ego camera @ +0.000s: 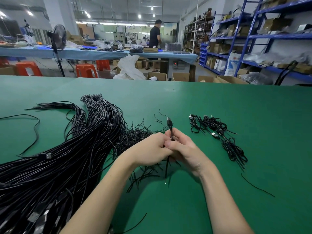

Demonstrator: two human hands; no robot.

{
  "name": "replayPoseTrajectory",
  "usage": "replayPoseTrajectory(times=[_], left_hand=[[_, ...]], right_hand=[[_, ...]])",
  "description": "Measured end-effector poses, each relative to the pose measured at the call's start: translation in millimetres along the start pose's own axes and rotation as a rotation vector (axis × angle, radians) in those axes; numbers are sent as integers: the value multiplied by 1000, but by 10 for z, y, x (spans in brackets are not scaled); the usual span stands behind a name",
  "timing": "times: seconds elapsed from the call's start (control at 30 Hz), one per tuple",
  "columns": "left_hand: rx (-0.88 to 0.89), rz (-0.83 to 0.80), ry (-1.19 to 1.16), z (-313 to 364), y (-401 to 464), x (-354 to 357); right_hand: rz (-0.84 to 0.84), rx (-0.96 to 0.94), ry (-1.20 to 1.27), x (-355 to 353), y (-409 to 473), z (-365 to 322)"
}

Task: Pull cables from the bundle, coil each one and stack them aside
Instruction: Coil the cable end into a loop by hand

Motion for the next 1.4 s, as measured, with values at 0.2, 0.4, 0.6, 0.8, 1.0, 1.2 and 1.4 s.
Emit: replayPoseTrajectory(times=[0.2,0.4,0.6,0.8,1.0,1.2,1.4], left_hand=[[-10,-6,5,37,7,52],[-42,39,-57,94,14,27],[-6,204,51,100,38,-4],[44,271,35,52,45,-51],[60,355,-5,41,49,-106],[-26,361,30,-44,47,-101],[-78,262,36,-72,60,-42]], right_hand=[[40,36,-38,-3,6,13],[44,28,24,-10,13,-3],[109,45,111,-49,25,19],[125,71,159,-53,32,9],[97,108,268,-177,-5,-22],[234,139,83,-241,16,23],[293,211,306,-224,34,41]])
Point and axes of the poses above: each hand's wrist, its own y-axis towards the middle knuckle, its own x-axis out of the palm, z = x × y, the point moved 2 cm from there along y, towards the middle knuckle, and after that the axes turned 10 degrees about z, right-handed, at the moved point
